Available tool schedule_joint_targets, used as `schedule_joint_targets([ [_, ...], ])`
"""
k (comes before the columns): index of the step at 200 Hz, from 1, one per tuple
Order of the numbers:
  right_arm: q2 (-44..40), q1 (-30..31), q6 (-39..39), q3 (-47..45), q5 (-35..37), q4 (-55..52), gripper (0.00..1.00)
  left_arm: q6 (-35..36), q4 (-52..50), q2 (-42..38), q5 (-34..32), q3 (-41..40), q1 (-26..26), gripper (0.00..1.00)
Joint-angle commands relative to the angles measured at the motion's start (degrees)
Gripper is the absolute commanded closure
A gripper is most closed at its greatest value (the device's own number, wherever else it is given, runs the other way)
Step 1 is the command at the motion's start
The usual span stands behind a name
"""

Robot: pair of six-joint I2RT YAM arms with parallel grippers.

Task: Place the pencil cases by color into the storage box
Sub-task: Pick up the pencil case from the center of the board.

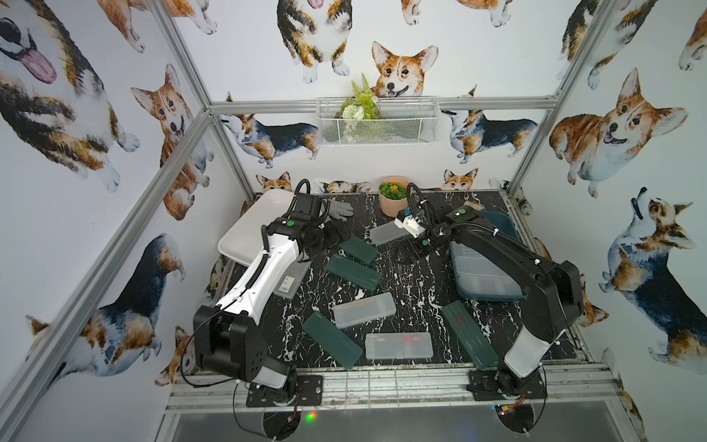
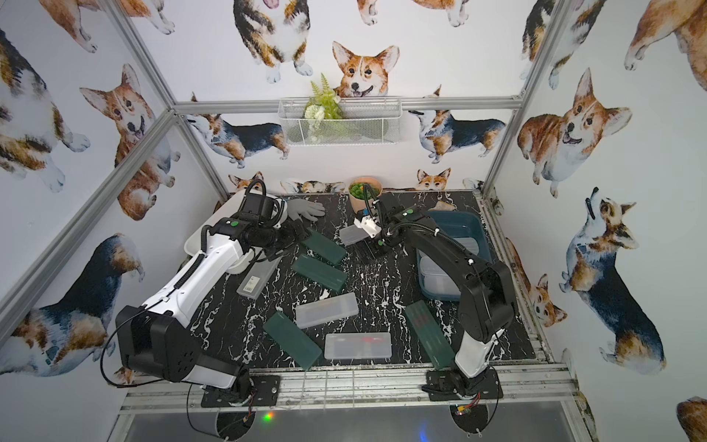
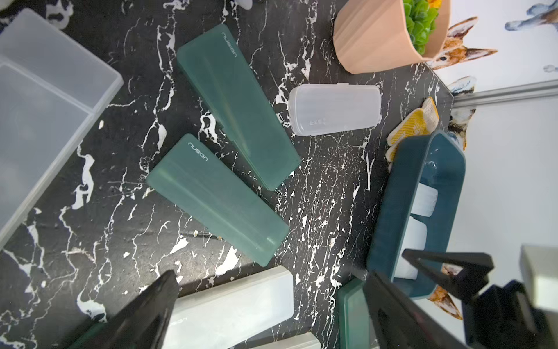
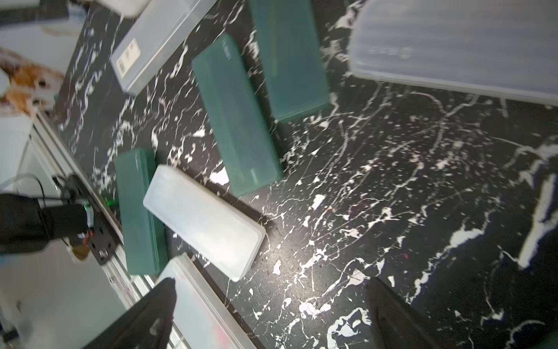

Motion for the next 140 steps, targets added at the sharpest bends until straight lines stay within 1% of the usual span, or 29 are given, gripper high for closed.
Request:
schedule_joint_targets([
  [1, -3.17, 3.28, -13.08, -4.25, -0.74, 3.85, 0.02, -4.51, 0.97, -1.72, 1.0, -1.71, 1.35, 0.01],
  [21, -5.39, 6.34, -18.04, -8.11, -0.71, 6.57, 0.02, -7.03, 2.08, -3.34, 1.87, -4.64, 3.0, 0.01],
  [44, -6.37, 8.28, -22.35, -10.27, -2.76, 7.94, 0.02, -9.48, 3.15, -5.15, 2.44, -7.68, 5.02, 0.01],
  [72, -6.27, 10.49, -27.12, -12.06, -1.26, 9.61, 0.02, -11.24, 3.04, -6.43, 2.45, -9.04, 5.91, 0.01],
  [104, -4.9, 12.62, -31.99, -12.99, 1.12, 9.99, 0.03, -13.52, 3.87, -7.32, 4.06, -10.76, 6.74, 0.01],
  [140, -2.95, 14.64, -35.7, -13.97, 2.57, 10.16, 0.02, -13.7, 2.66, -8.21, 3.87, -10.64, 6.92, 0.01],
])
